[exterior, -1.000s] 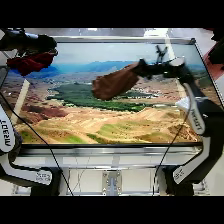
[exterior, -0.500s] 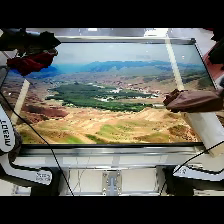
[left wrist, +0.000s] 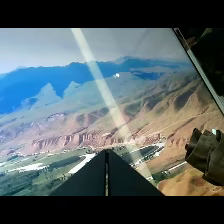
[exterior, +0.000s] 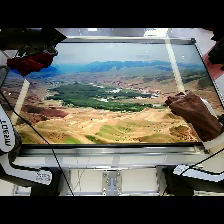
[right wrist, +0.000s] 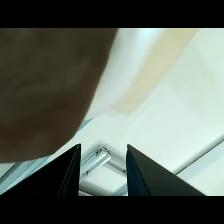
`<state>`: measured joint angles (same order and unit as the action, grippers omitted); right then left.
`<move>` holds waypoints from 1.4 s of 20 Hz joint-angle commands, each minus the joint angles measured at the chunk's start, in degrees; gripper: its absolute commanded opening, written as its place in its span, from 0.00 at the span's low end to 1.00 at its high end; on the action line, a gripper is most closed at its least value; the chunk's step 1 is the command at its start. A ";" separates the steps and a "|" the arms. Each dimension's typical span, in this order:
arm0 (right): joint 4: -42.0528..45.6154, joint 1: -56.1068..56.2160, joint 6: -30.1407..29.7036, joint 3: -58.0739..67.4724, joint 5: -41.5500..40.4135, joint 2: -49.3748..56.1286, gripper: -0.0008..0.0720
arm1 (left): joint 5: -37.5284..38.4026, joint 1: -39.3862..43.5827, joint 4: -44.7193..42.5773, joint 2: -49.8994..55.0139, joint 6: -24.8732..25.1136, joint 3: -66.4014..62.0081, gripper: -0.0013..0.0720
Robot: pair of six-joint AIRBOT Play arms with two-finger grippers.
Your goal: Fold the shirts.
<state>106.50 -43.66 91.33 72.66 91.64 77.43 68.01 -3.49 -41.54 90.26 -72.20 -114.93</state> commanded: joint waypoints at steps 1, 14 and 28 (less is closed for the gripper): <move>-6.05 0.83 1.99 0.07 -6.56 -0.76 0.49 | -0.17 0.02 1.27 0.04 0.02 -0.04 0.03; -62.27 51.93 -25.16 -6.67 -46.56 4.35 0.49 | 4.74 0.00 1.22 0.04 -1.38 -0.04 0.03; -54.84 69.57 0.76 -8.39 -25.73 7.72 0.36 | 4.74 0.00 1.22 0.04 -1.38 -0.04 0.03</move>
<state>51.42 23.64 89.34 64.31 64.73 85.08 72.75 -3.49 -40.29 90.26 -73.58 -114.93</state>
